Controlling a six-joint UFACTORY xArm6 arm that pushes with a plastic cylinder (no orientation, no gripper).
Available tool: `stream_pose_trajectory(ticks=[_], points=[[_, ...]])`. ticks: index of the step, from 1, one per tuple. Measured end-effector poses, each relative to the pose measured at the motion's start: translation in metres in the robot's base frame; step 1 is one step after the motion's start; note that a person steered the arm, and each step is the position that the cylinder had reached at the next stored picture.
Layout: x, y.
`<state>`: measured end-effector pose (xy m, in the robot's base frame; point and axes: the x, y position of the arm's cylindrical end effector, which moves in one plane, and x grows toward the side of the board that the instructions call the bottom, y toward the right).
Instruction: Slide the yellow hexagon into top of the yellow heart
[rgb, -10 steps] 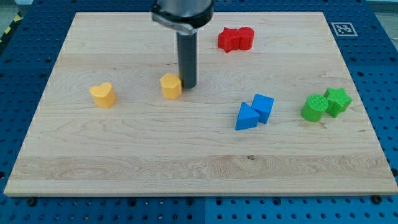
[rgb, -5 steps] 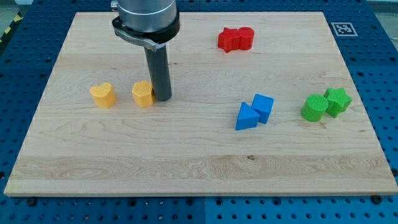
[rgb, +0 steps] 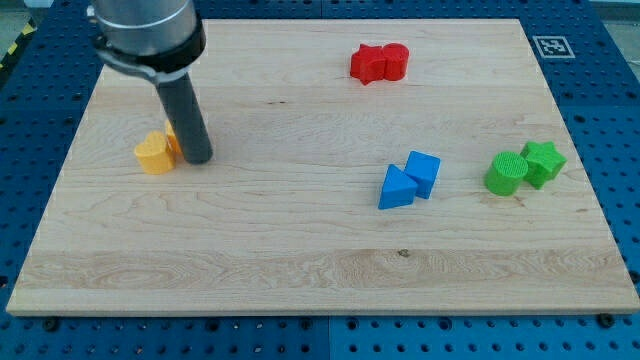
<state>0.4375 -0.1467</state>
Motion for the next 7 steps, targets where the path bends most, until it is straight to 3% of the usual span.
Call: stream_pose_trajectory(ticks=[1,3,4,6,7], points=[[-0.05,0.0],[-0.081,0.01],[-0.117,0.004],[-0.046,-0.029],[-0.035,-0.029]])
